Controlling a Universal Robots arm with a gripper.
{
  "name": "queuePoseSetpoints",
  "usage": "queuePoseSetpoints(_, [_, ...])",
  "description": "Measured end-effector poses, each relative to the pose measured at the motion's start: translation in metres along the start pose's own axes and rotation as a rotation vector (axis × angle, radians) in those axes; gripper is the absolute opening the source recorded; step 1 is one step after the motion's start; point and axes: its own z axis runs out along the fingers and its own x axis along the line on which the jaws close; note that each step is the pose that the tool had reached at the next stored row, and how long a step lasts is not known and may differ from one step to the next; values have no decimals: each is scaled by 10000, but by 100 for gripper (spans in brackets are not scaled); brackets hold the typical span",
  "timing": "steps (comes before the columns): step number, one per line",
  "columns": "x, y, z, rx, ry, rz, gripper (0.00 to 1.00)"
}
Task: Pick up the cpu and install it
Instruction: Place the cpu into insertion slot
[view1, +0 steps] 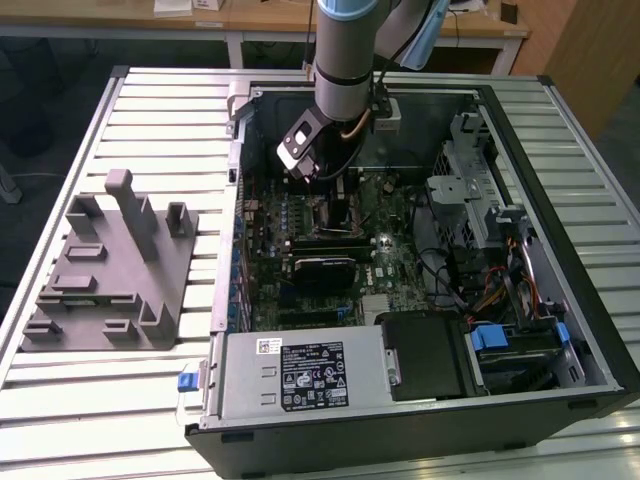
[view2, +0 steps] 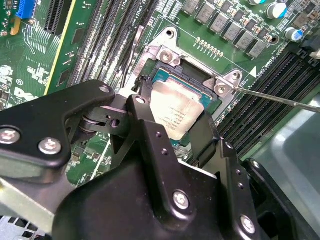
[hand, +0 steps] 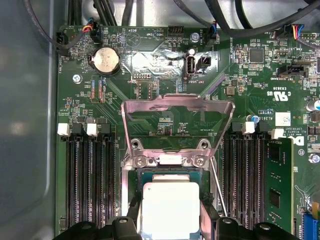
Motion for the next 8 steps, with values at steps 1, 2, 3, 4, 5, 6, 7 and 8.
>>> queuePoseSetpoints(1, [0,0,0,-1,1,0,54])
queuePoseSetpoints(2, [0,0,0,0,1,0,54])
queuePoseSetpoints(3, [0,0,0,0,0,0,54])
queuePoseSetpoints(4, [0,0,1,-1,1,0,54])
queuePoseSetpoints(5, [0,0,1,-1,0,0,55])
queuePoseSetpoints(6, [0,0,1,-1,1,0,55])
queuePoseSetpoints(7, [0,0,1,-1,1,0,62])
queuePoseSetpoints(8, [0,0,1,-1,1,0,62])
